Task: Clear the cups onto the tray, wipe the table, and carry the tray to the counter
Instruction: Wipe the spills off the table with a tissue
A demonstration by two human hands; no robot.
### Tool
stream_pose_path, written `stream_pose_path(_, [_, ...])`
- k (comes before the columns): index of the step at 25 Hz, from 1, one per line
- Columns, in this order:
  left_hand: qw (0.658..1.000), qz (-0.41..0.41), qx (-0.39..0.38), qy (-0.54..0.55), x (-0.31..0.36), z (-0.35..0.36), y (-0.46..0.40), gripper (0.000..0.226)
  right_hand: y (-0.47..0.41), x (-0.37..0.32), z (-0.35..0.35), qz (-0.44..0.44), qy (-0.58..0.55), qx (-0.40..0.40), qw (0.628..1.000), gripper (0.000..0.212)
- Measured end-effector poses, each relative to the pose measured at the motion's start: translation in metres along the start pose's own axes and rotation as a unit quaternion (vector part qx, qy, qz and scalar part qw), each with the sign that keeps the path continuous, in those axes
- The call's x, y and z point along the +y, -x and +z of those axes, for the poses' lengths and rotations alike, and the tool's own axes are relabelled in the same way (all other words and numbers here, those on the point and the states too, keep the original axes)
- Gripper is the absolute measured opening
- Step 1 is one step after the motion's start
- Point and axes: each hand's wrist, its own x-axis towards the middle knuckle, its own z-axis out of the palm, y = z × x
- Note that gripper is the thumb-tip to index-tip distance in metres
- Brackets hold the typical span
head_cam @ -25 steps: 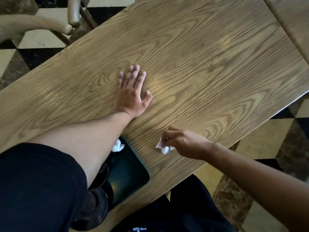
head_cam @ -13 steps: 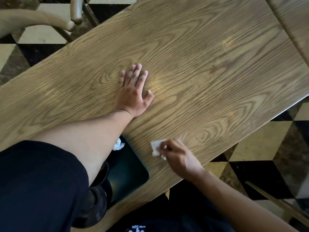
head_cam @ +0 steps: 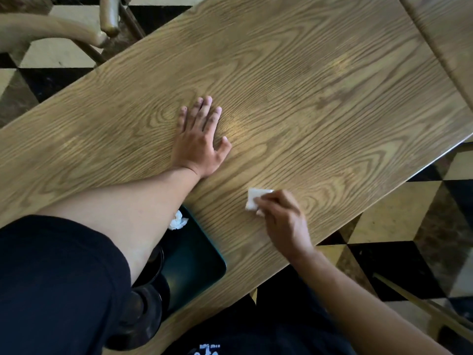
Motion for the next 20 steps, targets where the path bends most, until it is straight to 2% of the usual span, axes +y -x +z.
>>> stream_pose_path(2, [1.000,-0.001,0.005,-0.001,0.001,0.000,0.000,0.068,0.036,-0.012,0.005,-0.119,-0.035,-0.148,0.981,0.026])
stream_pose_path(3, [1.000,0.000,0.006,0.001,0.000,0.000,0.000,0.068,0.042,-0.011,0.003,-0.151,-0.046,-0.193,0.969,0.029])
stream_pose_path(4, [1.000,0.001,0.006,0.002,0.000,0.001,0.000,0.068,0.039,-0.006,-0.003,-0.148,-0.058,-0.202,0.966,0.029])
stream_pose_path(6, [1.000,0.003,0.007,0.002,0.000,0.001,0.000,0.068,0.021,0.000,-0.019,-0.055,-0.070,-0.129,0.988,0.024])
stream_pose_path(8, [1.000,0.003,0.005,0.004,0.000,0.000,0.000,0.068,-0.007,0.006,-0.034,0.115,-0.103,-0.009,0.988,0.025])
stream_pose_path(10, [1.000,0.001,0.001,0.007,0.000,0.000,0.000,0.069,-0.027,0.008,-0.041,0.241,-0.265,0.018,0.933,0.026])
stream_pose_path(11, [1.000,0.001,0.001,0.007,0.000,0.000,0.000,0.069,-0.032,0.007,-0.041,0.258,-0.324,0.003,0.910,0.026])
stream_pose_path(12, [1.000,0.001,0.002,0.007,0.000,0.000,0.000,0.069,-0.031,0.008,-0.040,0.243,-0.336,-0.017,0.910,0.026])
stream_pose_path(13, [1.000,0.002,0.004,0.006,0.000,0.001,0.000,0.069,-0.027,0.010,-0.039,0.203,-0.302,-0.036,0.931,0.025])
stream_pose_path(15, [1.000,0.002,0.008,0.002,-0.001,0.002,0.001,0.068,-0.013,0.018,-0.038,0.082,-0.124,-0.047,0.988,0.023])
stream_pose_path(16, [1.000,0.001,0.010,0.001,-0.001,0.002,0.001,0.068,-0.007,0.026,-0.038,0.037,-0.046,-0.039,0.997,0.021])
stream_pose_path(18, [1.000,0.002,0.010,0.004,0.000,0.003,0.001,0.067,0.001,0.036,-0.043,0.037,0.038,-0.009,0.999,0.018])
stream_pose_path(20, [1.000,0.003,0.008,0.007,-0.001,0.003,0.000,0.067,0.006,0.042,-0.047,0.052,0.073,0.033,0.995,0.015])
